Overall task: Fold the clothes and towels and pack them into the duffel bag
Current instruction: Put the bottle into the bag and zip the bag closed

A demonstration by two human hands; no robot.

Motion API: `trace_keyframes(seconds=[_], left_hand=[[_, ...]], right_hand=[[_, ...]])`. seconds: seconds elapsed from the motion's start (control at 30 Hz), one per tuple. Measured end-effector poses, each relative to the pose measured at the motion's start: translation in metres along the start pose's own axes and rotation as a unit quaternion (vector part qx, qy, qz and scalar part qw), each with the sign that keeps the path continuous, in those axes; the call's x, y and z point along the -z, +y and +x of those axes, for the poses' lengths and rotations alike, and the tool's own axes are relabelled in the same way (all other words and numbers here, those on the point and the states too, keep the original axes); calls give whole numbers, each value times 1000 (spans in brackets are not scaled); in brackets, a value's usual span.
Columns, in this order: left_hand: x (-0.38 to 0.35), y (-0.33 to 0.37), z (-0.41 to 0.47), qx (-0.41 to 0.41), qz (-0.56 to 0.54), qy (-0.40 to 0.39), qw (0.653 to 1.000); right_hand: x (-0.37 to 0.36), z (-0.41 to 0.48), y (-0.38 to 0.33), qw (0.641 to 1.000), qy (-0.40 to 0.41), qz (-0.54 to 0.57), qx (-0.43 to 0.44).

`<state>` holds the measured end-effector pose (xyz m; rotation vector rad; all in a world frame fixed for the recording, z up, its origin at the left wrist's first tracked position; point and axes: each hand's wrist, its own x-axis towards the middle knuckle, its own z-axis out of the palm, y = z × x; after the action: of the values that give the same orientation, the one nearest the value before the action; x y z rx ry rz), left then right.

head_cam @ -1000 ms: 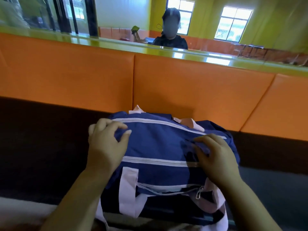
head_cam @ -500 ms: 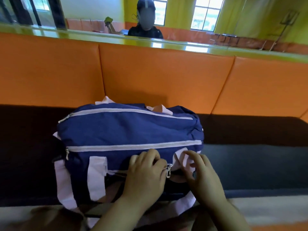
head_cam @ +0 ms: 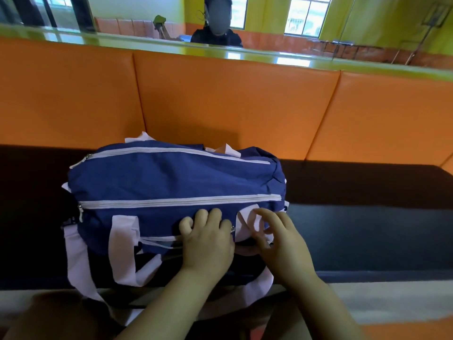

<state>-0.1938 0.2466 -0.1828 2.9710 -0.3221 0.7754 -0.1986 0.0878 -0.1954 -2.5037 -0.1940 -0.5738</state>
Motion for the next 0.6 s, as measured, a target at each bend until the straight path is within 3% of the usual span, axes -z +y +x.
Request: trace_keyframes(seconds=[0.13, 0.33, 0.6], left_hand=[[3, -6, -1, -10, -22, 29, 999], [1, -9, -3, -22, 4, 7, 1000], [14, -14, 0, -38, -12, -27, 999]], right_hand=[[-4, -3, 3, 999, 26, -6, 27], [-8, -2, -9, 992, 90, -56, 69], [-15, 8, -19, 982, 91, -133, 95]])
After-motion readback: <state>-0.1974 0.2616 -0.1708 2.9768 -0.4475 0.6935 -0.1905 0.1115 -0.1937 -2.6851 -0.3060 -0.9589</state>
